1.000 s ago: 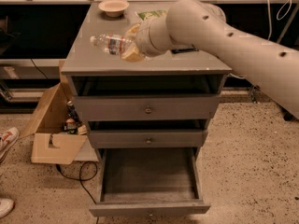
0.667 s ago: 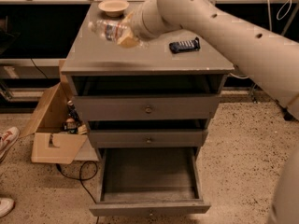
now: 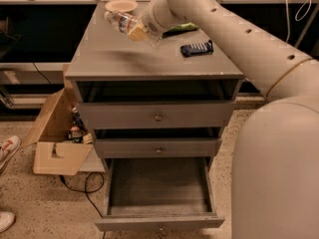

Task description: Pick water bottle from bottom drawer and place on counter

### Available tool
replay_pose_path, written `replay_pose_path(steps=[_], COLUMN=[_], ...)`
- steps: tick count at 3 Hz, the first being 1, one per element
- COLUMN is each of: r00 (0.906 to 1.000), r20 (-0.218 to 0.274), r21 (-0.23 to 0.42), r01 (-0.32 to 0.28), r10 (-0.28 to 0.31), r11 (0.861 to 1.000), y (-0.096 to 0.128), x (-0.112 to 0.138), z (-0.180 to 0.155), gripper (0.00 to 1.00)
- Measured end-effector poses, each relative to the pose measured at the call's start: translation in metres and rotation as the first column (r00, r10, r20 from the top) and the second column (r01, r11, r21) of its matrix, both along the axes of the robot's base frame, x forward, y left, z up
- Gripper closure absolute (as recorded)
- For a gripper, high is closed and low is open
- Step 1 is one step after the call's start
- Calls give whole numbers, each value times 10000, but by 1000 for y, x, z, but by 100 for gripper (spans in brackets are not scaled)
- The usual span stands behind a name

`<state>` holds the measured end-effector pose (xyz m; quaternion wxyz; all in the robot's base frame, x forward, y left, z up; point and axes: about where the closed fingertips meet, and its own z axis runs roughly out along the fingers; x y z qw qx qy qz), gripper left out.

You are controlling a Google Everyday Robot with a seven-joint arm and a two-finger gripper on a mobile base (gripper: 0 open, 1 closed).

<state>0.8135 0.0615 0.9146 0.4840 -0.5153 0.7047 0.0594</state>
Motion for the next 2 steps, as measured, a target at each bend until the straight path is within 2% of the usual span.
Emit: replay_pose_path(steps=[1,2], r00=[9951,9870], r20=[-768,-1235], r21=[526,667], r01=[660,1113], r10=[-619,-1025], r11=[9964,9915], y=[-9,-19], x=[18,27], z=[-21,-33], gripper=[57,34])
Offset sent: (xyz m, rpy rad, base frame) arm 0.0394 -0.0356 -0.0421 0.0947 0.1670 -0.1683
